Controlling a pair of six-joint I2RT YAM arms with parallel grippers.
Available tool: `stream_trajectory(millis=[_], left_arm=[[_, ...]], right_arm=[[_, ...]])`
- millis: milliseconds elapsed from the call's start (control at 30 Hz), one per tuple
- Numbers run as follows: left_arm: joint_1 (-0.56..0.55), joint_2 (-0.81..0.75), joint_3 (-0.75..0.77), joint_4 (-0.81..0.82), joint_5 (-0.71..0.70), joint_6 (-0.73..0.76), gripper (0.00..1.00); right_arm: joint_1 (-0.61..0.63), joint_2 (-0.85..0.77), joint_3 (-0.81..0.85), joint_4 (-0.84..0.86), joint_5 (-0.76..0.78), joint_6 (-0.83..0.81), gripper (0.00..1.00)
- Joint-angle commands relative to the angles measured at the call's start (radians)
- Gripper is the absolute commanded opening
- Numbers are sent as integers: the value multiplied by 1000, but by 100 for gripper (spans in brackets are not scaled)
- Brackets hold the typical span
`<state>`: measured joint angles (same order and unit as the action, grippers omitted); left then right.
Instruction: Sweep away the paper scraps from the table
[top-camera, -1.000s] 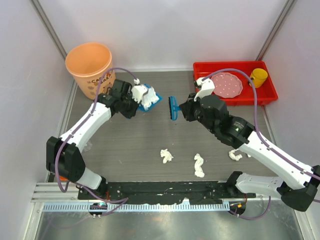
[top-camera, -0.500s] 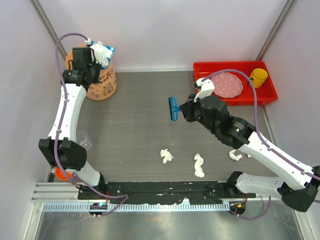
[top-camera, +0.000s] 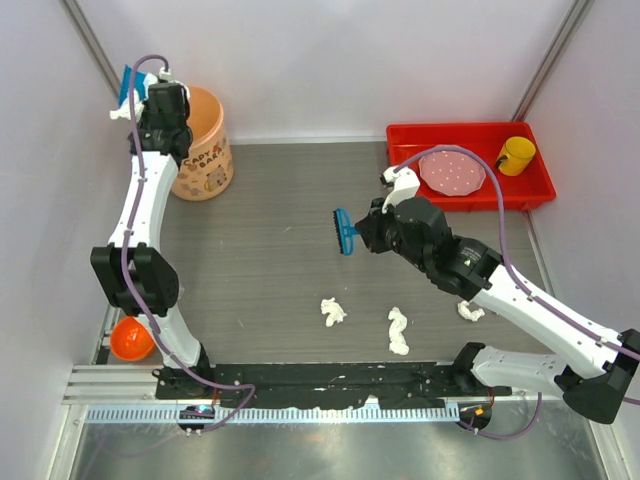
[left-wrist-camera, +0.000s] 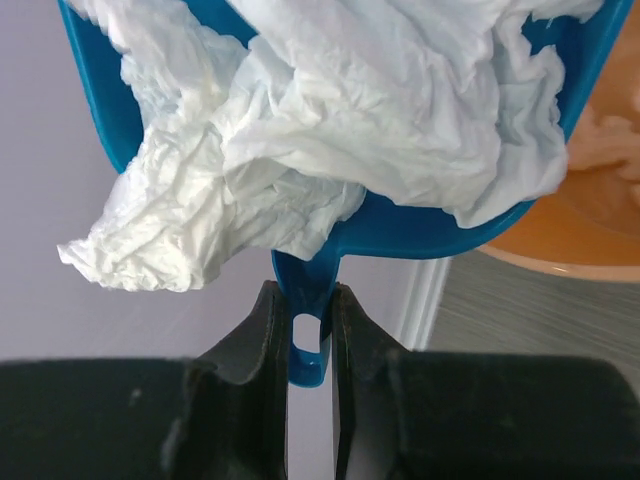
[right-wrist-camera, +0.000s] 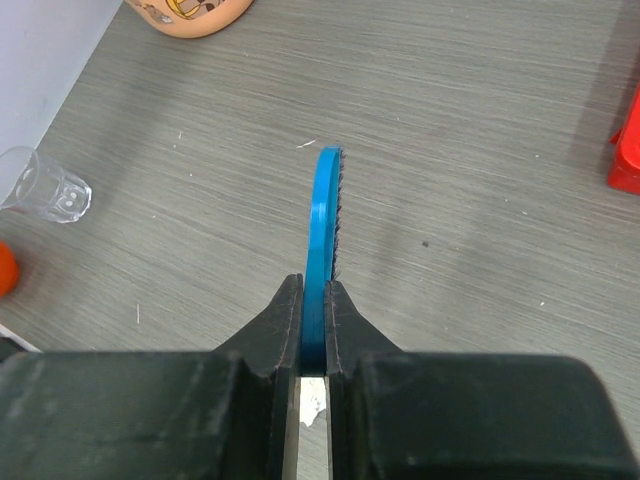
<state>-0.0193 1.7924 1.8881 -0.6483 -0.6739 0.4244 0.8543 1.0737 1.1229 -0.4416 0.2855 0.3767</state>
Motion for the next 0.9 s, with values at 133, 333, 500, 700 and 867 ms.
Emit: stream_trajectory(millis=[133,333,500,700,867], left_arm=[[-37,-65,-249,793,-334,626,0],[-37,24,-448,1524,-282,1285,0],[-36,70,-417,1612,-242,1404,0],[-37,59,-405,1619,-214,1430,0],[-36,68,-425,1681,-185,1475,0]], right_arm=[[3,-21,2,50,-39,13,1],[3,-28,-3,55,-48,11,1],[3,-24,-2,58,-62,19,1],[3,-34,-14,58,-57,16,1],[5,-31,-11,57,-69,14,1]])
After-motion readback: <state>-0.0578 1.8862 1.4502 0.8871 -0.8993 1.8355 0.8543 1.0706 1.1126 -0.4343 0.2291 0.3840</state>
